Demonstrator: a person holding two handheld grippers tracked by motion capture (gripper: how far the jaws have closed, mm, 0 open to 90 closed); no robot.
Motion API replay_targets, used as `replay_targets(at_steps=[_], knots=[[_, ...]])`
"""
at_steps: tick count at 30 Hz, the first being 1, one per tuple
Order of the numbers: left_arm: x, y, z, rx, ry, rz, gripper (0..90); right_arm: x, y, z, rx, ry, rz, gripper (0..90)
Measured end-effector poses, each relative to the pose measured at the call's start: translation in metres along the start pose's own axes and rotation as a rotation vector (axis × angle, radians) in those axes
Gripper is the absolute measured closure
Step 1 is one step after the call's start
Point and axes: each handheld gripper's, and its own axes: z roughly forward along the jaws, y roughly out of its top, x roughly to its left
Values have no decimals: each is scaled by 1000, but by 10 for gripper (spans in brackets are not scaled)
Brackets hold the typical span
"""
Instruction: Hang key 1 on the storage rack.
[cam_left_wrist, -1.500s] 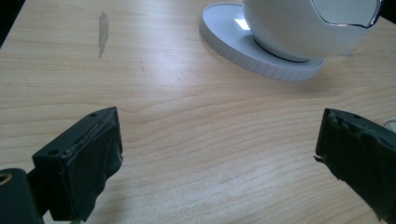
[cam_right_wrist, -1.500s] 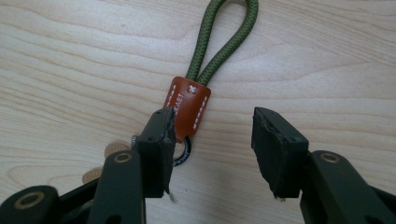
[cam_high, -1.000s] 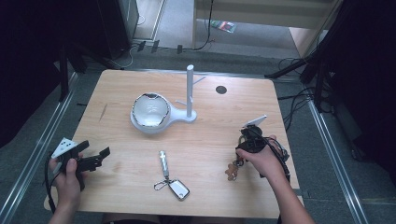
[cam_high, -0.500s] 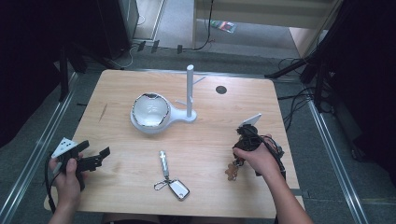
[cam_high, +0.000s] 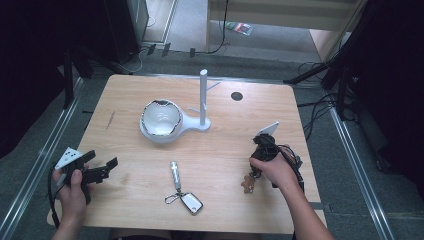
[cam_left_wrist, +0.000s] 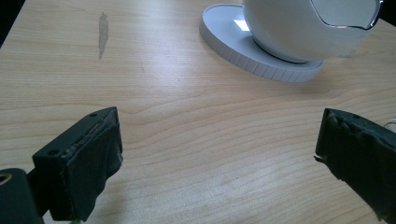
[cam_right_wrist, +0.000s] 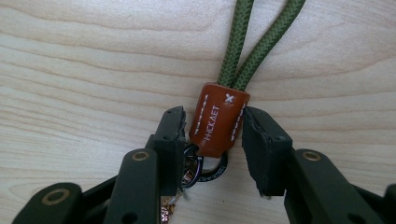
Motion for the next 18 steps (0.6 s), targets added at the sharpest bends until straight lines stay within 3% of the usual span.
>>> replay_targets(at_steps=[7, 18], knots=[[0, 0, 0, 1, 2, 2, 11, -1, 1, 4, 14, -9, 7, 657], [-1, 0, 0, 4, 4, 7, 11, 3, -2, 4, -4, -43, -62, 683]])
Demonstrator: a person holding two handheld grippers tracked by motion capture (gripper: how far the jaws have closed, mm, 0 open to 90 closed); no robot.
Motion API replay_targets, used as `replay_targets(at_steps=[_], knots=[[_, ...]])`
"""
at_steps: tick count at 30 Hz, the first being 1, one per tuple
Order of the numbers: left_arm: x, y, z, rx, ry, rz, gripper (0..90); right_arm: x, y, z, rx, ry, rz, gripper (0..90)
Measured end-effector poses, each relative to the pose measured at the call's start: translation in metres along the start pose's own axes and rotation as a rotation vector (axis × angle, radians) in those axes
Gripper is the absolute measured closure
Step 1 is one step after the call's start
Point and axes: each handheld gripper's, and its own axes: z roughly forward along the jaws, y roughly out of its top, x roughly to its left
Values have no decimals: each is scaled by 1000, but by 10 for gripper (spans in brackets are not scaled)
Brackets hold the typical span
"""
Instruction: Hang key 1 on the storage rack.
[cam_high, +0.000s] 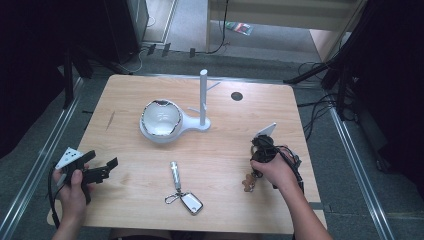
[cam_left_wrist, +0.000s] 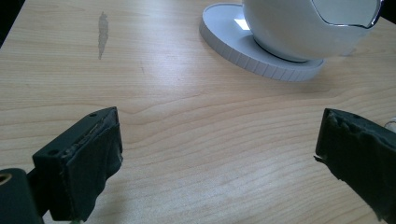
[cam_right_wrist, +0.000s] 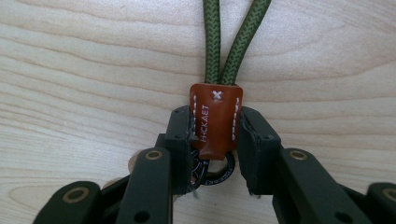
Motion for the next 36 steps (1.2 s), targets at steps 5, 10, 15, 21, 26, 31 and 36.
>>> replay_targets(at_steps=[5, 10, 15, 21, 26, 31, 36], knots=[[0, 0, 0, 1, 0, 0, 11, 3, 3, 1, 21, -16, -9, 683], [0, 0, 0, -2, -1, -3, 11, 2, 5, 1, 34, -8, -4, 682], [0, 0, 0, -2, -3, -5, 11, 3, 3, 1, 22, -14, -9, 688], [1, 0, 0, -3, -4, -6, 11, 2, -3, 0, -24, -12, -19, 695], [1, 0, 0, -2, -2, -4, 11, 0, -10, -3, -85, -25, -34, 698], [0, 0, 0, -3, 0, -3, 11, -2, -17, -15, -175, 7, -44, 698], [0, 0, 0, -1, 0, -2, 11, 2, -25, -35, -333, 44, -49, 697]])
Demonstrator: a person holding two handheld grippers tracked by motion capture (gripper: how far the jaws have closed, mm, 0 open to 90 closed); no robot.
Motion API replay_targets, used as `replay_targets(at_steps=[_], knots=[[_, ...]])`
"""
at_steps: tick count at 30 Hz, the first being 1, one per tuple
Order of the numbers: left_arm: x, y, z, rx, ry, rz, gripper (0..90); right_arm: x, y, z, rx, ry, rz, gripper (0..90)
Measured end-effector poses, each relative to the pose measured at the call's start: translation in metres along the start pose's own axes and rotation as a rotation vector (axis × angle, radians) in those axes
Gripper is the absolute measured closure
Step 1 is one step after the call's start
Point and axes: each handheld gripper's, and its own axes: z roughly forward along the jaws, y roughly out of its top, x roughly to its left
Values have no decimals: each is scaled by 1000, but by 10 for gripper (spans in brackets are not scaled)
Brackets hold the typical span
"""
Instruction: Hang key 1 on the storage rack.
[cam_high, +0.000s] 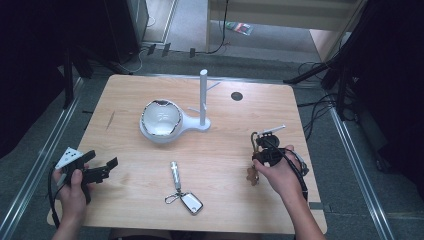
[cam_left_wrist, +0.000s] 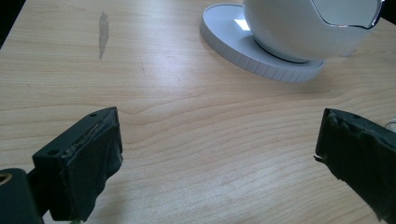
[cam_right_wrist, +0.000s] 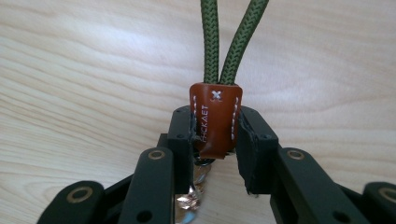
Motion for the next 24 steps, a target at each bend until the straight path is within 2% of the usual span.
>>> replay_targets(at_steps=[2, 5, 6, 11, 12, 14, 19, 24], knots=[[0, 0, 0, -2, 1, 0, 11, 0, 0, -2, -19, 7, 0, 697], [0, 0, 0, -1, 1, 0, 11, 2, 1, -14, -99, 36, 3, 698], [0, 0, 0, -1, 1, 0, 11, 2, 1, -14, -99, 36, 3, 698], [0, 0, 0, -1, 0, 1, 11, 5, 2, -26, -181, 60, 4, 697], [0, 0, 0, -2, 0, 1, 11, 6, 3, -31, -229, 75, 12, 697], [0, 0, 0, -3, -1, 2, 11, 6, 3, -33, -249, 75, 15, 697], [-1, 0, 0, -3, 1, 7, 11, 7, 5, -43, -386, 99, 13, 697], [-1, 0, 0, -3, 1, 7, 11, 11, 9, -51, -474, 139, 2, 696]])
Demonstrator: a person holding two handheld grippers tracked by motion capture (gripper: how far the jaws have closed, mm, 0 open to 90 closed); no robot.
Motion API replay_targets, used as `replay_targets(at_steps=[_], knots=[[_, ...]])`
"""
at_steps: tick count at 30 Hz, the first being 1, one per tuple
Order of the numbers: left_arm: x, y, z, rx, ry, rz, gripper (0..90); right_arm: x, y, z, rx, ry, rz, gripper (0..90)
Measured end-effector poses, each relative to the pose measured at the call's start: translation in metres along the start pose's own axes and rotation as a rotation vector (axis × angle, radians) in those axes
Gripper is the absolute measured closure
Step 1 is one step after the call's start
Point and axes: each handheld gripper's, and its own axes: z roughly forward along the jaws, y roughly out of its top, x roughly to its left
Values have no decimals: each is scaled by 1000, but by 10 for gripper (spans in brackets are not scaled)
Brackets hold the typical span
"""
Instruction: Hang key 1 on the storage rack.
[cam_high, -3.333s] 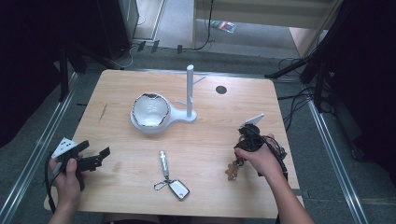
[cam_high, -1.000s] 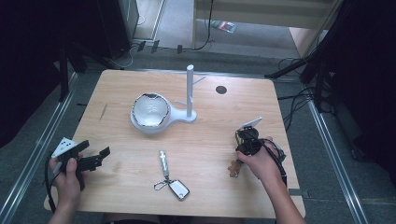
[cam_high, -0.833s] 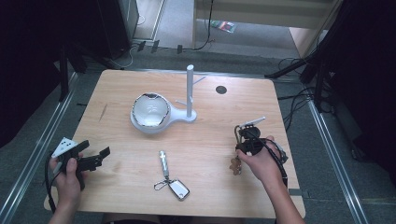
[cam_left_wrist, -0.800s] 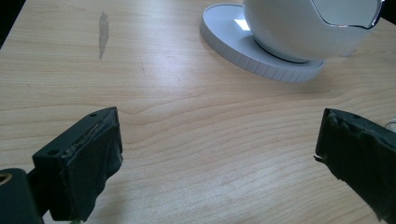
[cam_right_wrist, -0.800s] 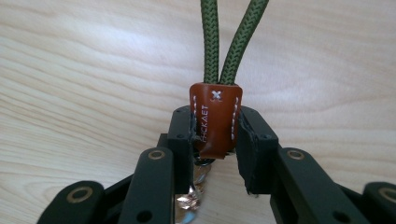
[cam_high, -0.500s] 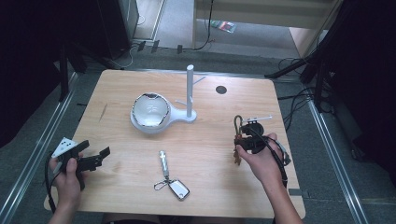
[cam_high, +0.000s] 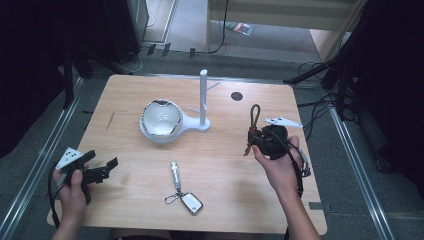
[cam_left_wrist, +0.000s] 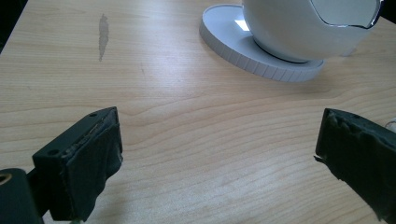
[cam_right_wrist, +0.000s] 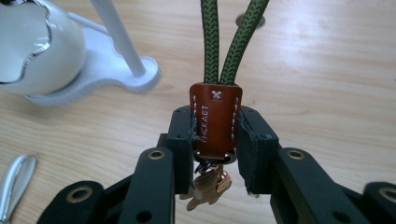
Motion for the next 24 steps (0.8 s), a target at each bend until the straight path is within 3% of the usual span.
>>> replay_targets(at_steps=[10, 13, 14, 19, 23, 24], knots=[[0, 0, 0, -3, 1, -2, 11, 3, 9, 0, -103, 62, -20, 695], [0, 0, 0, -1, 0, 2, 11, 3, 11, 0, -147, 47, -47, 691], [0, 0, 0, -3, 0, 1, 11, 1, 13, -1, -204, 22, -81, 690], [0, 0, 0, -4, -1, 0, 11, -4, 19, -4, -283, 43, -62, 689], [0, 0, 0, -4, -1, -1, 11, -4, 23, -5, -341, 34, -110, 684], [0, 0, 0, -5, -1, -2, 11, -3, 23, -5, -361, 7, -135, 682]])
